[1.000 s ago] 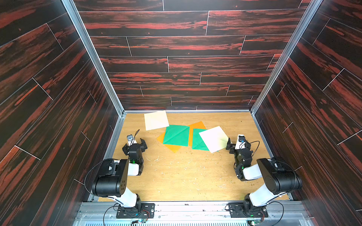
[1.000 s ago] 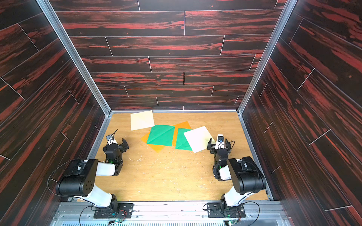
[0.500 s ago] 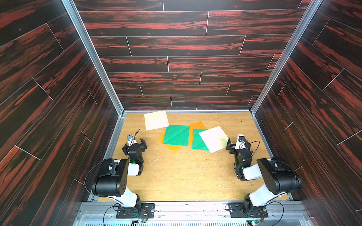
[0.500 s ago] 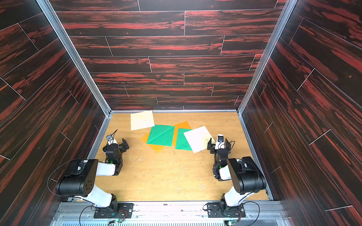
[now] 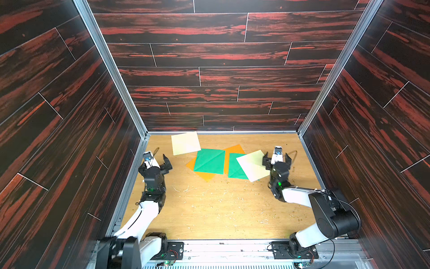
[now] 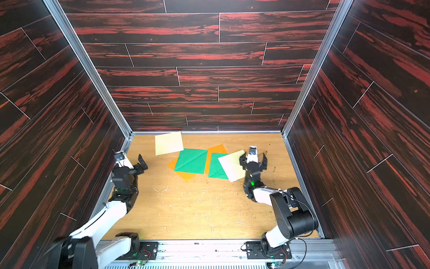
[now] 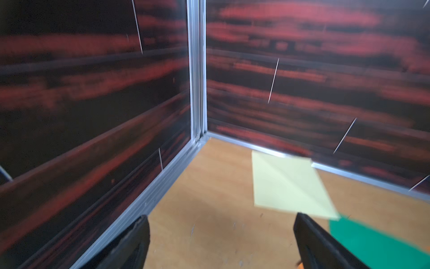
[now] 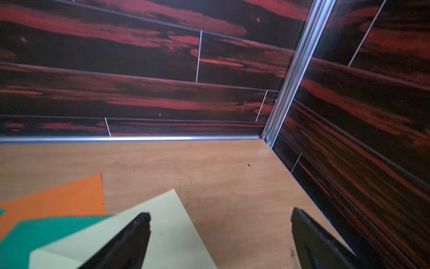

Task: Sort the scattered colored papers by color
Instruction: Move the colored paper at the center of the board.

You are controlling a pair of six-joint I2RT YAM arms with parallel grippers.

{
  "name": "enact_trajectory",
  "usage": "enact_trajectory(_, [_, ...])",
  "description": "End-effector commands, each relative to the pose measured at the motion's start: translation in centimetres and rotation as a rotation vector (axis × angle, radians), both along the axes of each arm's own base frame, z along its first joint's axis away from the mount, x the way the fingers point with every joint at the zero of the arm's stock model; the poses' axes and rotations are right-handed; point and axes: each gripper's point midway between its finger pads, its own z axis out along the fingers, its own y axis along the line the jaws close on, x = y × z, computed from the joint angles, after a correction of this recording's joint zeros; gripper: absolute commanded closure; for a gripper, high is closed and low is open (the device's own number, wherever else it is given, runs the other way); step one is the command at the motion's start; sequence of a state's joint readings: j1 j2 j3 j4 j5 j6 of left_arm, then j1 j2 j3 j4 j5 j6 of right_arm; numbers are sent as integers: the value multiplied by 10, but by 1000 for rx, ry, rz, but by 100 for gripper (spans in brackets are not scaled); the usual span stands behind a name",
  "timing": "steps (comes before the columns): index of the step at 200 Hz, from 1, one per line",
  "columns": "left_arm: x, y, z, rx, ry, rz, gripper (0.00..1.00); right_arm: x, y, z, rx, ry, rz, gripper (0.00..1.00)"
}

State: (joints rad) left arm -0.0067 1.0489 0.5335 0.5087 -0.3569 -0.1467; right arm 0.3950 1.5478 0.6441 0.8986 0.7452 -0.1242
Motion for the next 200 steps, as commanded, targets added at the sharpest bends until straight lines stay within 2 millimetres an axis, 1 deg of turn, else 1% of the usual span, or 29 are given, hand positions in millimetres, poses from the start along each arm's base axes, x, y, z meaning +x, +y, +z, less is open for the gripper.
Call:
enact_trajectory(1, [-5, -5, -9, -59, 159, -20, 0, 0, 23, 9, -79, 131, -36, 2])
enact_trajectory(9, [-2, -8, -2, -73, 181, -31, 0, 4, 37, 17, -41, 152, -8, 2])
enact_trajectory(21, [5, -10, 8, -93, 212, -40, 0, 6, 52, 26, 69, 190, 41, 2])
enact_trajectory(31, [12, -13, 11, -113, 248, -49, 0, 5, 63, 37, 159, 211, 95, 2])
enact_trajectory(49, [32, -20, 10, -154, 304, -83, 0, -4, 83, 53, 279, 222, 216, 2])
enact_trajectory(57, [43, -22, 7, -177, 319, -96, 0, -8, 91, 56, 311, 232, 262, 2])
enact_trajectory(63, [51, -24, -1, -197, 348, -102, 0, -10, 97, 57, 323, 246, 294, 2])
enact_trajectory(72, [65, -25, -12, -238, 393, -112, 0, -12, 106, 53, 326, 285, 335, 2])
enact_trajectory(84, [83, -24, -33, -298, 472, -102, 2, -16, 114, 45, 314, 343, 352, 4])
enact_trajectory(89, [91, -25, -42, -321, 505, -104, 4, -17, 116, 40, 304, 365, 353, 5])
enact_trajectory(94, [98, -27, -53, -344, 540, -115, 8, -20, 118, 37, 290, 380, 356, 5])
enact_trajectory(96, [102, -28, -51, -350, 540, -123, 10, -21, 119, 35, 285, 385, 357, 5])
enact_trajectory(102, [111, -29, -62, -373, 573, -126, 14, -24, 122, 32, 270, 394, 357, 5])
enact_trajectory(105, [115, -29, -68, -386, 591, -125, 14, -26, 124, 29, 264, 400, 361, 5])
enact_trajectory(112, [126, -31, -72, -406, 607, -136, 16, -29, 127, 27, 254, 407, 371, 4])
enact_trajectory(114, [129, -32, -81, -414, 628, -137, 16, -30, 128, 26, 251, 409, 373, 4])
enact_trajectory(115, [131, -31, -81, -416, 629, -138, 16, -31, 128, 25, 250, 412, 373, 4])
enact_trajectory(116, [131, -31, -85, -419, 640, -136, 16, -31, 129, 24, 249, 413, 375, 4])
enact_trajectory(129, [147, -33, -102, -435, 697, -141, 18, -36, 131, 17, 242, 429, 380, 3])
enact_trajectory(138, [159, -34, -107, -438, 717, -148, 19, -38, 133, 13, 241, 439, 386, 3])
enact_trajectory(140, [160, -34, -111, -439, 731, -146, 20, -38, 134, 11, 241, 442, 389, 3])
enact_trajectory(153, [172, -34, -121, -432, 764, -145, 21, -41, 136, 5, 234, 455, 390, 3])
enact_trajectory(175, [190, -33, -132, -393, 790, -146, 22, -42, 142, -4, 222, 476, 397, 3])
enact_trajectory(190, [202, -42, -136, -383, 793, -194, 22, -43, 146, -11, 215, 493, 404, 3])
enact_trajectory(200, [210, -53, -138, -382, 785, -245, 22, -43, 149, -15, 206, 503, 405, 3])
